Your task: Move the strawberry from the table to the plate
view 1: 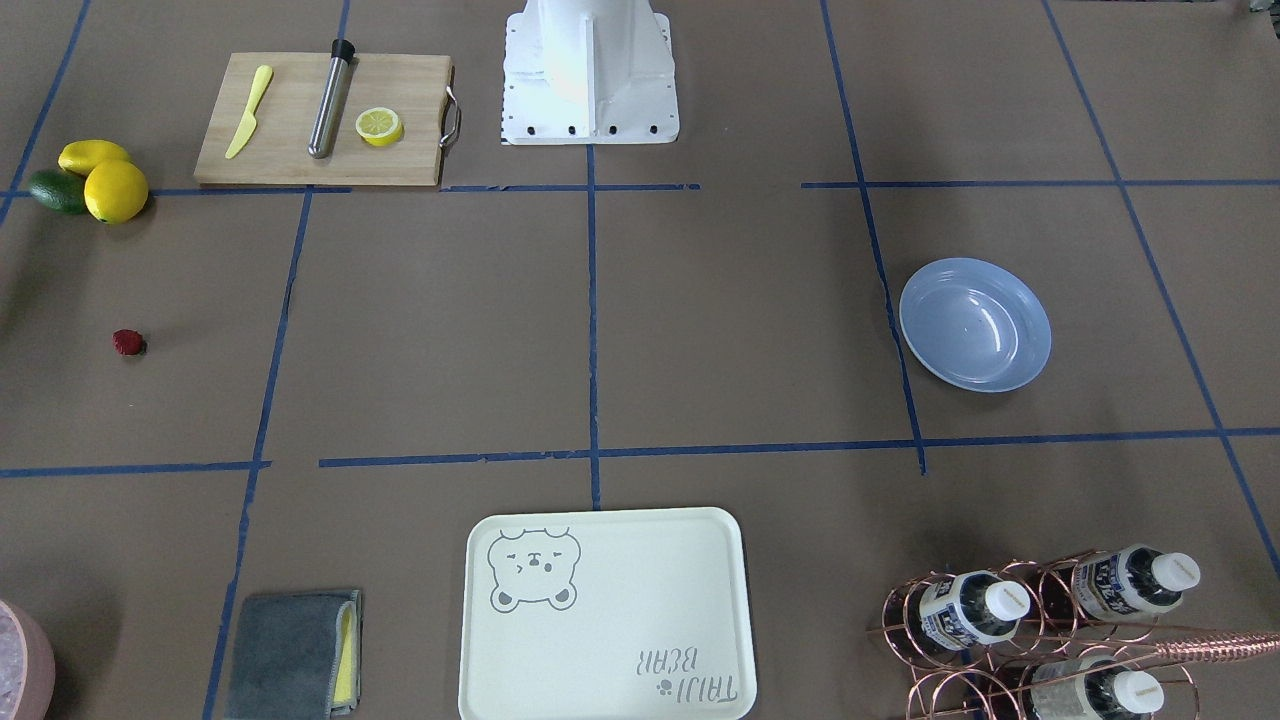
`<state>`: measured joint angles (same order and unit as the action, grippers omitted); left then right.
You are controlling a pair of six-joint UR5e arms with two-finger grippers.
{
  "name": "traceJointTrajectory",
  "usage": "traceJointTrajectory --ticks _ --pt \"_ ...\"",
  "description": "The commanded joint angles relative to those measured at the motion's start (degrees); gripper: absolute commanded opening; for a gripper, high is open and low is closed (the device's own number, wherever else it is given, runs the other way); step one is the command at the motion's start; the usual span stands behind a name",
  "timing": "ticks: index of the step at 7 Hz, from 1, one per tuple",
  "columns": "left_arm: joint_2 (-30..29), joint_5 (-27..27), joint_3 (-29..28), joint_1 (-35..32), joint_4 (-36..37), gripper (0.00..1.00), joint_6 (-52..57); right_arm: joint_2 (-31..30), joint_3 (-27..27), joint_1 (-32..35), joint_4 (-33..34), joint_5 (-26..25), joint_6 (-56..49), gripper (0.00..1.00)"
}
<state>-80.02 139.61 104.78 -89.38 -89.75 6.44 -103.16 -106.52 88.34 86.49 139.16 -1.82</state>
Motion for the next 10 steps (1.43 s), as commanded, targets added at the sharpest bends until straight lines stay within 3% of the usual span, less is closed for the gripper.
traceJointTrajectory --ticks 1,3,5,6,9,10 --pt "-0.2 3.5 -1.2 1.1 -0.8 1.00 0.0 0.0 -0.1 -1.1 -0.2 2.4 0.3 1.00" --pt "-0.1 6.3 -4.5 10.3 -12.5 1.00 -0.8 0.0 0.1 -3.2 -3.9 2.3 0.2 1.00" --pt "-1.4 6.2 -12.0 14.1 -28.8 1.00 -10.3 -0.2 0.0 -4.3 -4.9 2.5 1.7 1.00" --pt "-4.5 6.0 -16.6 17.9 -35.0 1.00 -20.5 -0.1 0.0 -5.6 -5.1 2.4 5.9 1.00" --pt "-11.5 5.6 -20.6 27.6 -38.8 0.91 -42.4 0.2 0.0 -7.6 -7.9 1.8 8.0 1.00" --pt "-12.0 1.0 -20.7 29.7 -38.9 0.90 -44.4 0.2 0.0 -7.7 -7.9 1.9 8.0 1.00"
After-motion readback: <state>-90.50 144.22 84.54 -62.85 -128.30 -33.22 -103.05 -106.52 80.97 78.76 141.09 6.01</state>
